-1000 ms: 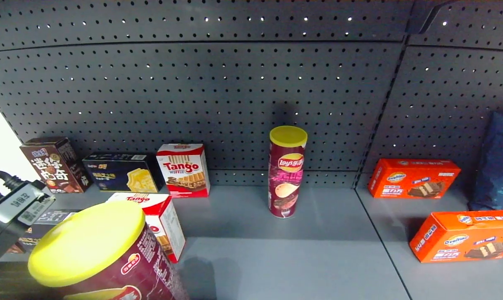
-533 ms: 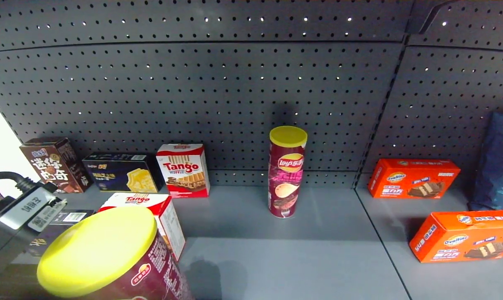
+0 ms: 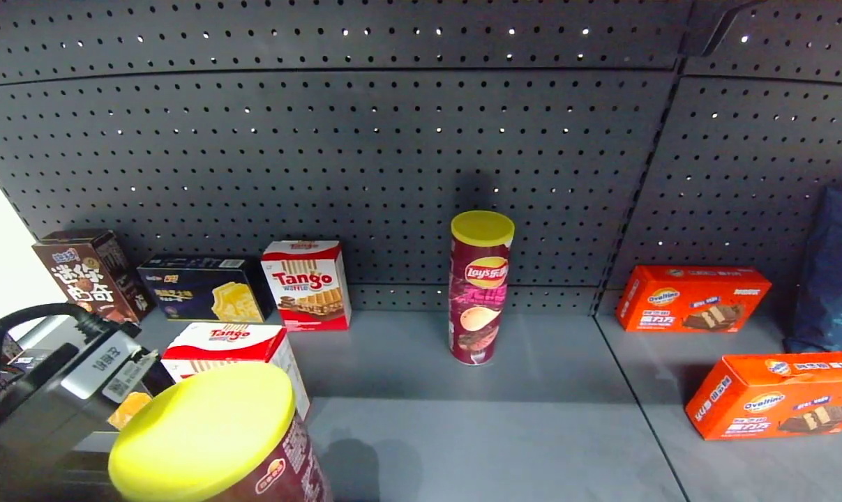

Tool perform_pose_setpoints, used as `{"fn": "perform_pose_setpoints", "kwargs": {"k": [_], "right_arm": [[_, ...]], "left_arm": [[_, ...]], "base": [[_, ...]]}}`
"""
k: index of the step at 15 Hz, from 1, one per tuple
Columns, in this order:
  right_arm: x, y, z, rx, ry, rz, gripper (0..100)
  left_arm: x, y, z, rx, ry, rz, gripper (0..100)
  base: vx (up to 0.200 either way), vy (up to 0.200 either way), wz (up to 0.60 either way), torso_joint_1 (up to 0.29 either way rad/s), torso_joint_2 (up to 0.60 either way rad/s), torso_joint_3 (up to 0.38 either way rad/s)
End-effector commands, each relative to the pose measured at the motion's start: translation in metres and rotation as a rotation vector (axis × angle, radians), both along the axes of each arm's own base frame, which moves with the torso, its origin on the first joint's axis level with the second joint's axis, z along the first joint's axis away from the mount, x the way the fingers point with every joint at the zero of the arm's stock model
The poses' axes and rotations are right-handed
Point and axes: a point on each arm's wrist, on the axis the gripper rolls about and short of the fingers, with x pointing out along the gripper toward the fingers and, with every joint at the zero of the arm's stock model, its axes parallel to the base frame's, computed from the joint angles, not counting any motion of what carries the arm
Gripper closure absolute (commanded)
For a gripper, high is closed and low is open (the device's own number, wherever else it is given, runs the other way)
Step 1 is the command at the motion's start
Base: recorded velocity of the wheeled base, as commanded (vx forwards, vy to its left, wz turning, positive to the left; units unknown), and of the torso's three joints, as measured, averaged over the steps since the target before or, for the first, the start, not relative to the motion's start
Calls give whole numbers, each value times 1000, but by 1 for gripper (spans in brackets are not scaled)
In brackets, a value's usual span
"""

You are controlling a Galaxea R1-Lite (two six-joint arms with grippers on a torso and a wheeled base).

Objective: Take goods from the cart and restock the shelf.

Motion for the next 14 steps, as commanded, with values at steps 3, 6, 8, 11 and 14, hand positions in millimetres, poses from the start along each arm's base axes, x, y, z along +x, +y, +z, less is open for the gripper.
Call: {"fn": "perform_pose_setpoints", "kwargs": {"k": [3,6,8,11,14], "right_arm": [[69,51,8,-123,57,108,0],[110,77,27,-119,22,128,0],[135,83,26,-106,-25,185,0],[160,91,10,-151,-52,251,0],[180,102,-2,-161,-53,338,0]], "left_arm": [[13,-16,-3,14,28,-52,100],[16,-21,-5,21,38,-65,100],[16,-20,-5,20,37,-63,100],[16,-21,-2,14,31,-63,100],[23,-24,11,-9,-11,-65,100]], "base": [[0,0,0,0,0,0],[0,0,0,0,0,0],[0,0,0,0,0,0],[0,0,0,0,0,0],[0,0,0,0,0,0]]}}
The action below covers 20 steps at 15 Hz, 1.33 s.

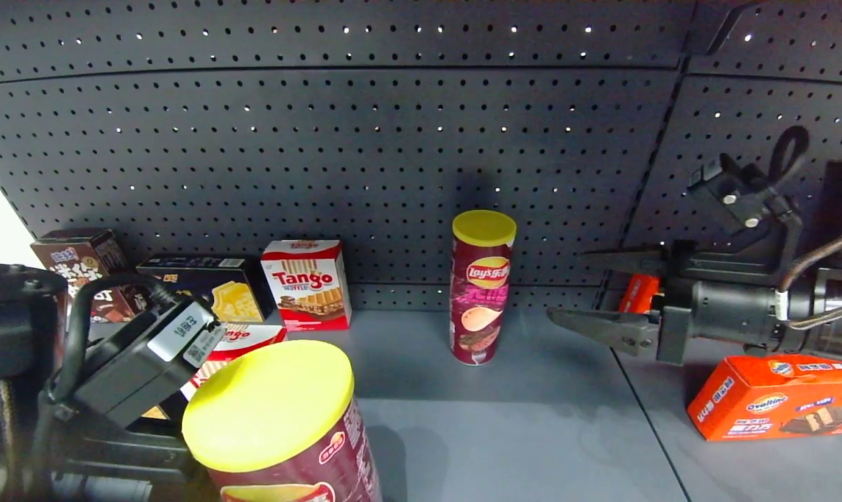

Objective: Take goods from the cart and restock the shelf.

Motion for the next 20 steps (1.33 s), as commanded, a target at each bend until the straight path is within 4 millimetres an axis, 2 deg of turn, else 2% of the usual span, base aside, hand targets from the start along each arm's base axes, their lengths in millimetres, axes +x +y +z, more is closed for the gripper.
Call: {"fn": "perform_pose_setpoints", "kwargs": {"k": [1,7,11,15,20], "right_arm": [[25,10,-14,-7,32,51,0],[67,10,-22,-14,-21,99,0],[85,13,-26,6,-23,179,0],[117,24,-42,18,-26,221,0],[138,39,-60,22,-15,255,0]], "left_arm": [[3,-2,6,-12,-16,-2,100],[2,-1,7,-16,-22,-4,100],[2,-1,7,-16,-22,-5,100],[1,-1,8,-17,-24,-5,100],[2,-1,7,-15,-19,-2,100]], "base": [[0,0,0,0,0,0],[0,0,0,0,0,0],[0,0,0,0,0,0],[0,0,0,0,0,0],[0,0,0,0,0,0]]}}
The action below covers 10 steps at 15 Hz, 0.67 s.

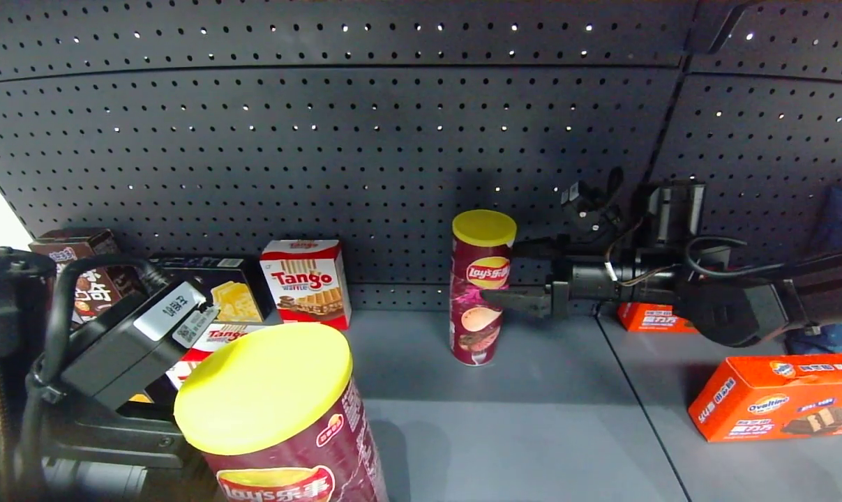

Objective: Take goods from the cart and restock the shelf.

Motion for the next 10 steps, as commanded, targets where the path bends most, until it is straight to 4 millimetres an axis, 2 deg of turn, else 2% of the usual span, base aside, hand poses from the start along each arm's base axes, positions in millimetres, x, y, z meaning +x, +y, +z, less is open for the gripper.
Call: {"fn": "perform_pose_setpoints", "kwargs": {"k": [1,9,10], "right_arm": [[9,6,-16,-10,31,18,0],[20,14,-39,-21,61,27,0],[23,15,-46,-27,75,25,0]], "left_arm": [[0,1,0,1,1,3,100],[-1,2,-3,6,12,6,100],[-1,2,-3,7,12,8,100]], "base": [[0,0,0,0,0,0],[0,0,0,0,0,0],[0,0,0,0,0,0]]}}
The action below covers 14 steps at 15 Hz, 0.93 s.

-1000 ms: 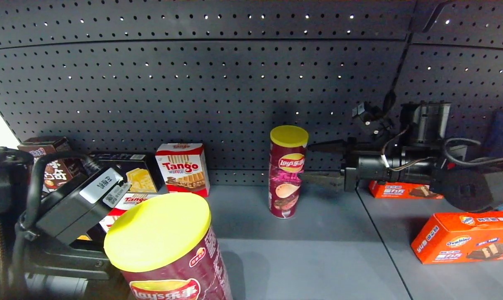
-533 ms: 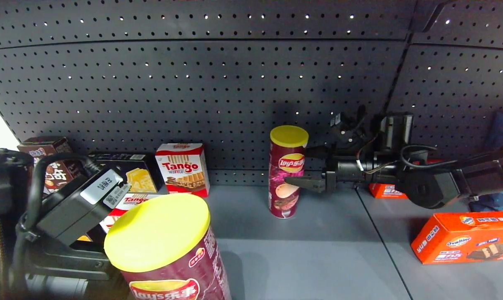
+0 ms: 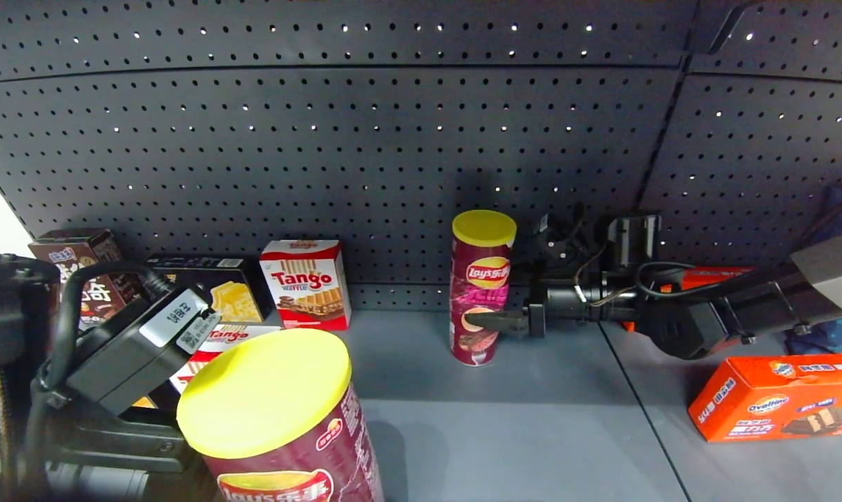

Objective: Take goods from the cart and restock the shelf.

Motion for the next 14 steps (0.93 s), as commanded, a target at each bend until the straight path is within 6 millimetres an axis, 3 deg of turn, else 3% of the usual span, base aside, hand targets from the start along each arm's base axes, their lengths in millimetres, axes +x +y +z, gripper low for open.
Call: {"fn": "perform_pose_setpoints", "kwargs": {"k": [1,7,8,14], "right_arm": [[3,2,-9,-8,17,1,0],[14,6,-20,-13,30,1,0],[15,8,-20,-10,24,2,100],[1,7,-11,-13,26,1,100]], "left_arm": [[0,0,0,-1,-2,1,100],[-3,2,-3,2,3,2,100],[-5,3,-3,3,3,4,100],[-5,4,-3,1,3,7,100]], "base": [[0,0,0,0,0,0],[0,0,0,0,0,0],[0,0,0,0,0,0],[0,0,0,0,0,0]]}}
